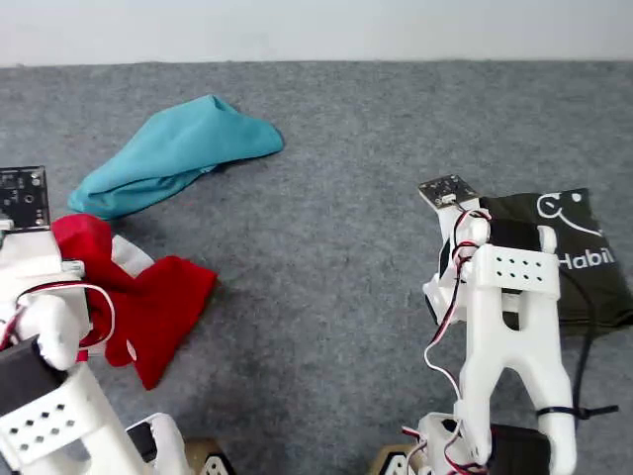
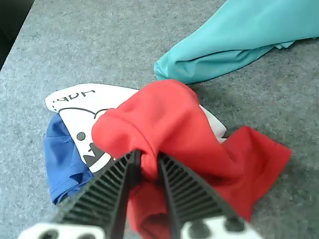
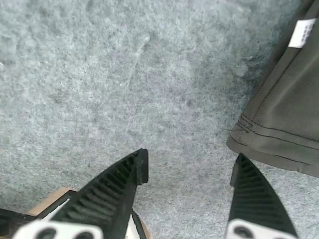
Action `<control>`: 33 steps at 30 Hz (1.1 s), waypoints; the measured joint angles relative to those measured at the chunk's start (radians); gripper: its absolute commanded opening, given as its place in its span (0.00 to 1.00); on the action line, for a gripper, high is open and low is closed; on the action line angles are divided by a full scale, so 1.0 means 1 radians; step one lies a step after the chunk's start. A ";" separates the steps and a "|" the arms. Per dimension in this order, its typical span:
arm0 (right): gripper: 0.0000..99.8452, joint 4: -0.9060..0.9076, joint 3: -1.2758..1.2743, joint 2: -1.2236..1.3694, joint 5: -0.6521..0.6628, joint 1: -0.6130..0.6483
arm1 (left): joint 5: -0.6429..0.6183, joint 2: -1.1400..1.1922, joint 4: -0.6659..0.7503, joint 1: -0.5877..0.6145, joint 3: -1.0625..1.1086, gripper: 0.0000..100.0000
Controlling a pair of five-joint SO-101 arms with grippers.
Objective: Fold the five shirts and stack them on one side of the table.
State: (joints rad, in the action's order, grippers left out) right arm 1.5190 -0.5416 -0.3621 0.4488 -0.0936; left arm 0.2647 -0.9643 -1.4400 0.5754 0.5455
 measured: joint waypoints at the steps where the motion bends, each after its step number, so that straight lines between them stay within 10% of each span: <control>1: 0.27 0.000 0.000 0.000 0.000 0.000 | 0.002 0.000 0.000 0.000 0.000 0.01; 9: 0.27 0.000 0.000 0.000 0.000 0.000 | -0.003 0.000 -0.037 -0.081 0.000 0.01; 19: 0.27 0.000 0.000 0.000 0.000 0.000 | 0.195 0.000 -0.226 -0.764 0.000 0.01; 33: 0.27 0.000 0.000 0.000 0.000 0.000 | 0.170 0.034 0.026 -0.707 -0.014 0.11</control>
State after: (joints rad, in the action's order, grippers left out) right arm 1.5190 -0.5416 -0.3621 0.4488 -0.0936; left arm 0.4350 -0.9306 -1.4139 -0.1320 0.5317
